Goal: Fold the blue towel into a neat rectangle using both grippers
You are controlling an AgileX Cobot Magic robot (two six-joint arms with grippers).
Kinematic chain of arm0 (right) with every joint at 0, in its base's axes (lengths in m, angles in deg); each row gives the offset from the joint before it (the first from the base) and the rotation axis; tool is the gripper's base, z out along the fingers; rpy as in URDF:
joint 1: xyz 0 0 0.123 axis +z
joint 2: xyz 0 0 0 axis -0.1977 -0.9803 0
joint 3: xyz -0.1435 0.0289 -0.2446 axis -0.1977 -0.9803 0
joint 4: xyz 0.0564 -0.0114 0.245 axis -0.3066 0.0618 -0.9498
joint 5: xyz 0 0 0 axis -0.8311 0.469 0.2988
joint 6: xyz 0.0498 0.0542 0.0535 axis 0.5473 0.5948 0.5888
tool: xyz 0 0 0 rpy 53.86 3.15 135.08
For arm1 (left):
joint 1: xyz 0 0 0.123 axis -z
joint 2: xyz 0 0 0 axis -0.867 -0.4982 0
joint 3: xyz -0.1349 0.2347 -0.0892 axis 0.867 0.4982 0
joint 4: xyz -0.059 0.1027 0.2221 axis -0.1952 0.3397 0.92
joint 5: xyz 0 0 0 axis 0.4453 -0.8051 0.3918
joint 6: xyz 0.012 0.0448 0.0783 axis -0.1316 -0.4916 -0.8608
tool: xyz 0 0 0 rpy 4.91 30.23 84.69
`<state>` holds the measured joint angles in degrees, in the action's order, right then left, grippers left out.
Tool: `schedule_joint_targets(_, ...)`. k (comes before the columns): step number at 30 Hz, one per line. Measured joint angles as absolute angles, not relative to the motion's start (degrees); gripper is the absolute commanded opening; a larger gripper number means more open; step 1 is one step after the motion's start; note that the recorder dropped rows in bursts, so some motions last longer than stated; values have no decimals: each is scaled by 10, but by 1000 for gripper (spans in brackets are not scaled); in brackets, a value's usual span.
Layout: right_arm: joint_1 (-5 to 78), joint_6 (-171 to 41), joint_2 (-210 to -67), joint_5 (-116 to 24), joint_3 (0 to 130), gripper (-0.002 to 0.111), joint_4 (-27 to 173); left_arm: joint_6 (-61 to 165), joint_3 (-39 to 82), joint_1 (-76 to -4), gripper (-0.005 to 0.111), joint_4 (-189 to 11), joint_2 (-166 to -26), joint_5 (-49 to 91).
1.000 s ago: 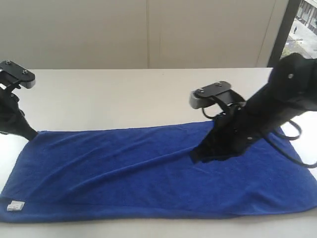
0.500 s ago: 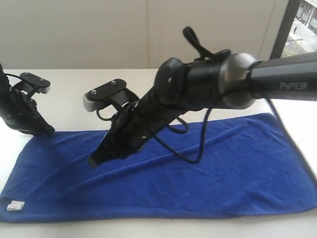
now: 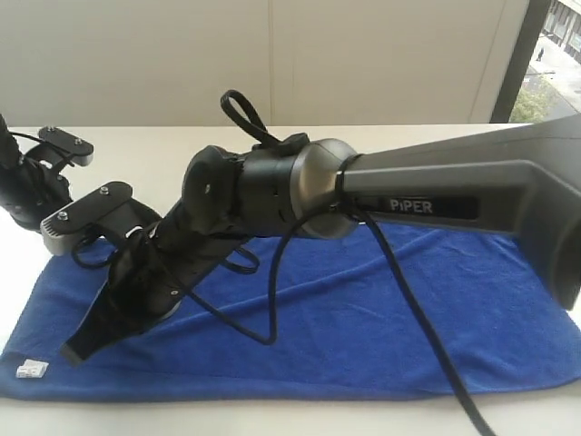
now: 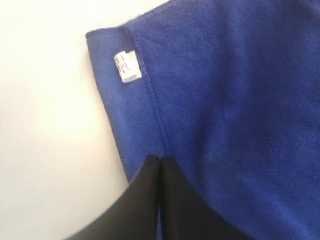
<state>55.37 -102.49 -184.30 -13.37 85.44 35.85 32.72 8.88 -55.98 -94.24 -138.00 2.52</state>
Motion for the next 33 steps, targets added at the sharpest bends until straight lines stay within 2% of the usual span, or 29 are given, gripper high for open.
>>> schedule_joint_targets(6,555,-1038,-1875,-79,883,0,329,314,89,-560,0,-942,-1380,41)
schedule_joint_targets(16,559,-1122,-1884,-75,893,1,259,314,89,-560,0,-942,-1408,46)
schedule_joint_targets(20,559,-1204,-1884,-75,894,14,211,314,89,-560,0,-942,-1408,46)
schedule_joint_targets(26,575,-1294,-1908,-97,914,43,163,314,89,-560,0,-942,-1408,46)
schedule_joint_targets(33,587,-1310,-1989,-118,979,43,163,314,89,-560,0,-942,-1409,44)
